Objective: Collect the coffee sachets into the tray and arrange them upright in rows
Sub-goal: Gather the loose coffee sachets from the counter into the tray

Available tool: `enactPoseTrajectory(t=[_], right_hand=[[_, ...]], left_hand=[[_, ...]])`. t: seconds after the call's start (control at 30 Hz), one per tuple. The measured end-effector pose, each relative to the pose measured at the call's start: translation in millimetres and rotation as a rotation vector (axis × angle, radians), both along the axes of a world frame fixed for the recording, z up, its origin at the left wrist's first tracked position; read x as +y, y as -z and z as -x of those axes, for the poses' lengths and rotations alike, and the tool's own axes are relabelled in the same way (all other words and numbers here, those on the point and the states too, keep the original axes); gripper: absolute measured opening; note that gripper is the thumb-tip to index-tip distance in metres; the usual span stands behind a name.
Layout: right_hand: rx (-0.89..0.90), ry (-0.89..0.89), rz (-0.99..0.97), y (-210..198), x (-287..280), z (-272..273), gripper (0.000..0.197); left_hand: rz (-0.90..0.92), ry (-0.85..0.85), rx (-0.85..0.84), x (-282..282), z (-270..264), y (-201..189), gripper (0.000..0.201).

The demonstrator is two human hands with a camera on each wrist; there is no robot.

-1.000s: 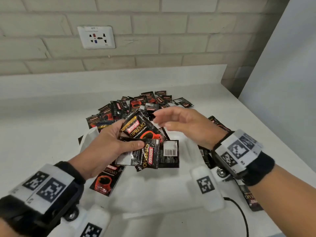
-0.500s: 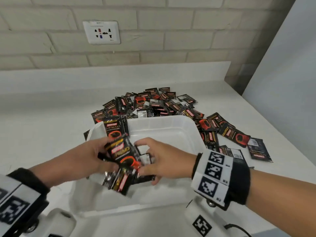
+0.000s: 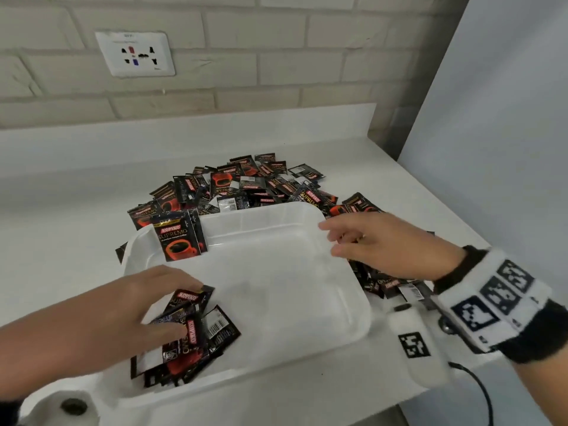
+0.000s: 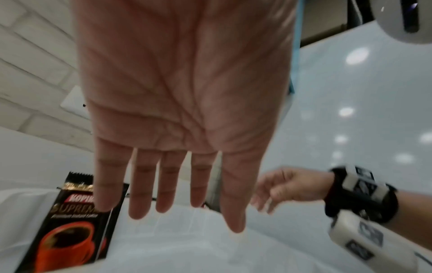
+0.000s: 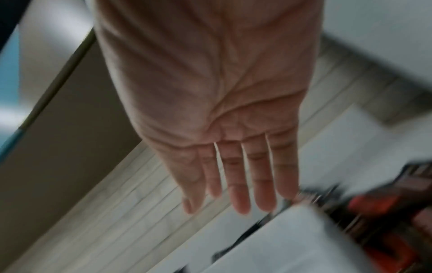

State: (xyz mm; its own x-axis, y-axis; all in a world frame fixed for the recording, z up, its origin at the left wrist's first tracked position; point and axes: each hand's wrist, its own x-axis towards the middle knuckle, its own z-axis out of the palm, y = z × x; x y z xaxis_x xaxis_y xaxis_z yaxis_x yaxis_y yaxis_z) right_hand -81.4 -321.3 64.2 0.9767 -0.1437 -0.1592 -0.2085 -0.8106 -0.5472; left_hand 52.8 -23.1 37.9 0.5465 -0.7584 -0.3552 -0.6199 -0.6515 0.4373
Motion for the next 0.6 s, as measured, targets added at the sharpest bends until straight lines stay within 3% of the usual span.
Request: enactPoseTrajectory(t=[0.07, 0.13, 0.2, 0.3, 0.43, 0.6], right_hand=[[0.098, 0.137, 0.146, 3.7, -35.4, 23.2, 0.034], [0.297, 0.225, 0.297, 17.4, -61.4, 44.8, 0.039], [0.439, 0.31, 0.331, 38.2, -75.4, 61.9, 0.057], [0.468, 0.364, 0.225, 68.4, -74.8, 75.9, 0.094], [0.384, 0.33, 0.181, 87.3, -69.4, 77.1, 0.061], [0.408, 0.27, 0.101, 85.2, -89.4, 70.6, 0.049]], left_hand=[[0.083, -0.035, 0.011, 4.3, -2.5, 0.5, 0.077], [0.139, -0.066, 0.035, 3.9, -1.5, -1.4, 0.076], [0.157, -0.08, 0.046, 0.9, -0.8, -3.4, 0.075], [0.148, -0.07, 0.049, -6.4, -0.2, -7.0, 0.075], [0.221, -0.055, 0.046, -21.2, 2.9, -11.3, 0.068], [0.27, -0.089, 0.053, -40.7, 10.7, -12.0, 0.072]])
